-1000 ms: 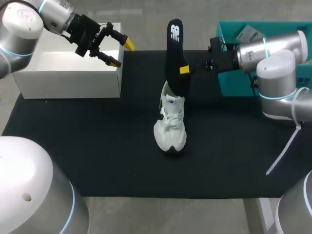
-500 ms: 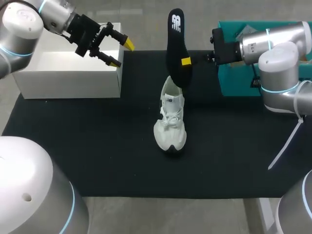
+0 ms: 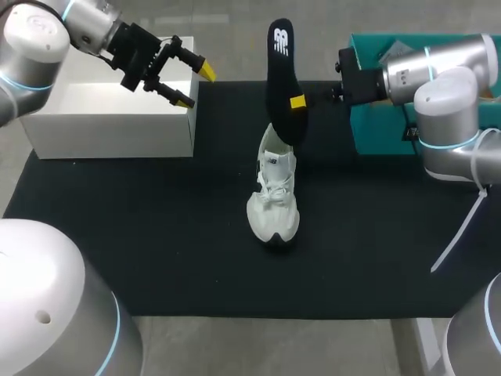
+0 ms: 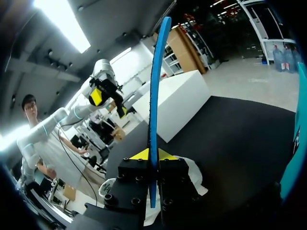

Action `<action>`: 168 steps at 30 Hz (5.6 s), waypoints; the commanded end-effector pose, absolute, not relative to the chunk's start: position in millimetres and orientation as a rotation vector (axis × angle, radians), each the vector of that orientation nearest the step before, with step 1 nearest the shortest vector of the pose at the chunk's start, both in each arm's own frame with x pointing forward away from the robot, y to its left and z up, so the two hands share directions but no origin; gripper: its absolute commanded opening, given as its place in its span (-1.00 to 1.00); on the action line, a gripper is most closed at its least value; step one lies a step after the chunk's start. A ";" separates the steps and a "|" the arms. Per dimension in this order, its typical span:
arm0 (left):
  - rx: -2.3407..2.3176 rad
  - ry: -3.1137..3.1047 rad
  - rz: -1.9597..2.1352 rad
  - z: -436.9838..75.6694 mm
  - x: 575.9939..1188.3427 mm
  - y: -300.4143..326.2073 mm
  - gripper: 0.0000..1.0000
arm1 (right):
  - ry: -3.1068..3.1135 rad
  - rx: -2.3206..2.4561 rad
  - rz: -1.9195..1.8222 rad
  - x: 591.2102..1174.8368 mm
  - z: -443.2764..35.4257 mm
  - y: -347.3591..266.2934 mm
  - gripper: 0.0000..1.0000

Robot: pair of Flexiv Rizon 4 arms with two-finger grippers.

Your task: Take the shoe out of the shoebox, open the shoe tongue, remove and reinsert the insole, then place the shoe into the shoebox

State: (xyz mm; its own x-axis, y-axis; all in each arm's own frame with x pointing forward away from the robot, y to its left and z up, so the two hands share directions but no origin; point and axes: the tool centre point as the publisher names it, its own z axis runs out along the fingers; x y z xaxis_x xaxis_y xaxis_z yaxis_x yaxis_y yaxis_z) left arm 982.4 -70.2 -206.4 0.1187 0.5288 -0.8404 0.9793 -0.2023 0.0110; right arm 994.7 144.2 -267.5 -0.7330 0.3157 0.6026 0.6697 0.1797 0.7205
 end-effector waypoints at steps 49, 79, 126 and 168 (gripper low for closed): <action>1.807 1.464 -0.968 -206.2 981.0 -70.4 1.00 | -2.036 -0.910 -1.736 1001.4 -268.4 196.7 -1.00; 1.807 1.464 -0.968 -206.2 981.0 -70.4 1.00 | -2.032 -0.994 -1.708 984.0 -271.0 203.1 -1.00; 1.807 1.464 -0.968 -206.2 981.0 -70.4 1.00 | -1.926 -1.088 -1.609 964.2 -300.2 228.8 -1.00; 1.807 1.464 -0.968 -206.2 981.0 -70.4 1.00 | -2.107 -1.014 -1.579 986.0 -271.1 190.2 -1.00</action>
